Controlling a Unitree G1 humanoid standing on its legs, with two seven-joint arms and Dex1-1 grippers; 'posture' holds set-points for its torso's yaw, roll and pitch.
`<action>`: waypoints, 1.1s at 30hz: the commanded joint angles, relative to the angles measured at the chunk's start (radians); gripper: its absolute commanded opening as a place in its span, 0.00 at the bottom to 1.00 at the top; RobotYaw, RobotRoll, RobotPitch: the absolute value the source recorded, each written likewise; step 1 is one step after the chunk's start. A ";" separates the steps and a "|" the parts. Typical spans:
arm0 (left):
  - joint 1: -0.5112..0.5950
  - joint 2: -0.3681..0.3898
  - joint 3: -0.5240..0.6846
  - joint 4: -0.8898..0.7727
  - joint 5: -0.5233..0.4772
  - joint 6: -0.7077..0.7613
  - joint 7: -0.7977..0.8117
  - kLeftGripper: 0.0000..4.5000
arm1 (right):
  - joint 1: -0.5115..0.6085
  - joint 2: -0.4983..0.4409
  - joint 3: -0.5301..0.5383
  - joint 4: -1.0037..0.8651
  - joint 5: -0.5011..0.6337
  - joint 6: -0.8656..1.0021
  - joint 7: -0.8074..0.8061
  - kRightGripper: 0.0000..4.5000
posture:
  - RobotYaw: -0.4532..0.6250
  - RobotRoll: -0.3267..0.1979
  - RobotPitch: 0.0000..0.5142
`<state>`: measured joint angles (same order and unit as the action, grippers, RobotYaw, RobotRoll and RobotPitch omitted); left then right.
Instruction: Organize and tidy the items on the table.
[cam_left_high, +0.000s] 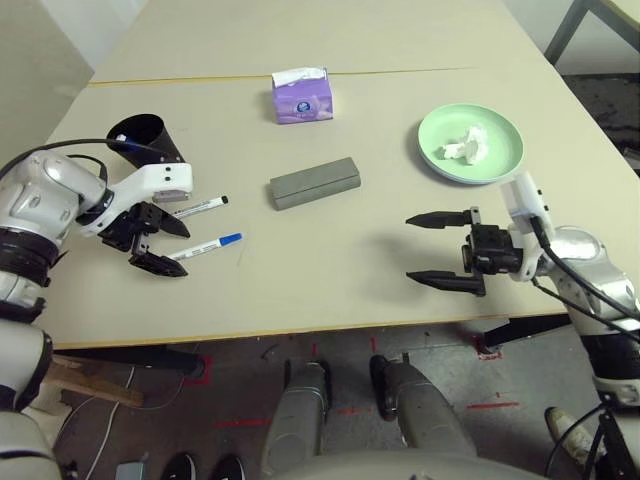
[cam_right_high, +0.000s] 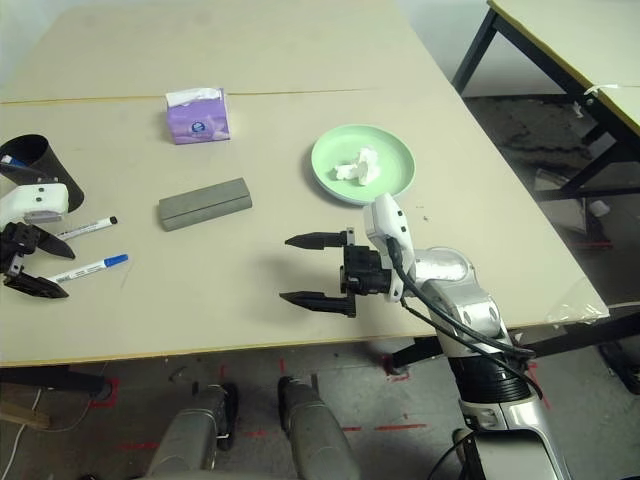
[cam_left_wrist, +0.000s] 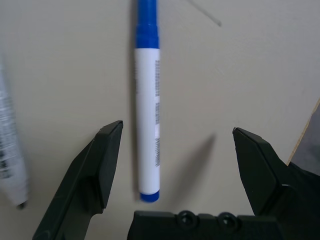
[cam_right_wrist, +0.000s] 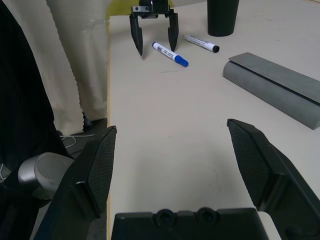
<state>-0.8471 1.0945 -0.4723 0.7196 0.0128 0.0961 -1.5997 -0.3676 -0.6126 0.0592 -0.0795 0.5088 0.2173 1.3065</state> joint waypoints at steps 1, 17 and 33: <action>0.046 -0.035 0.042 0.011 0.029 -0.029 0.038 0.99 | 0.003 -0.008 -0.006 -0.039 0.010 0.016 -0.011 1.00 | 0.34 0.62 0.40; 0.065 -0.115 0.153 0.025 0.088 -0.030 0.086 0.64 | 0.007 -0.002 0.000 -0.081 0.017 0.040 -0.033 1.00 | 0.34 0.62 0.39; 0.120 -0.076 0.225 -0.074 0.048 0.073 0.022 0.06 | -0.024 0.012 0.008 -0.052 0.008 0.031 -0.031 1.00 | 0.36 0.62 0.38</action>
<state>-0.7489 1.0059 -0.2558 0.6644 0.0740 0.1472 -1.5508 -0.3897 -0.6013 0.0607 -0.1354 0.5152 0.2502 1.2691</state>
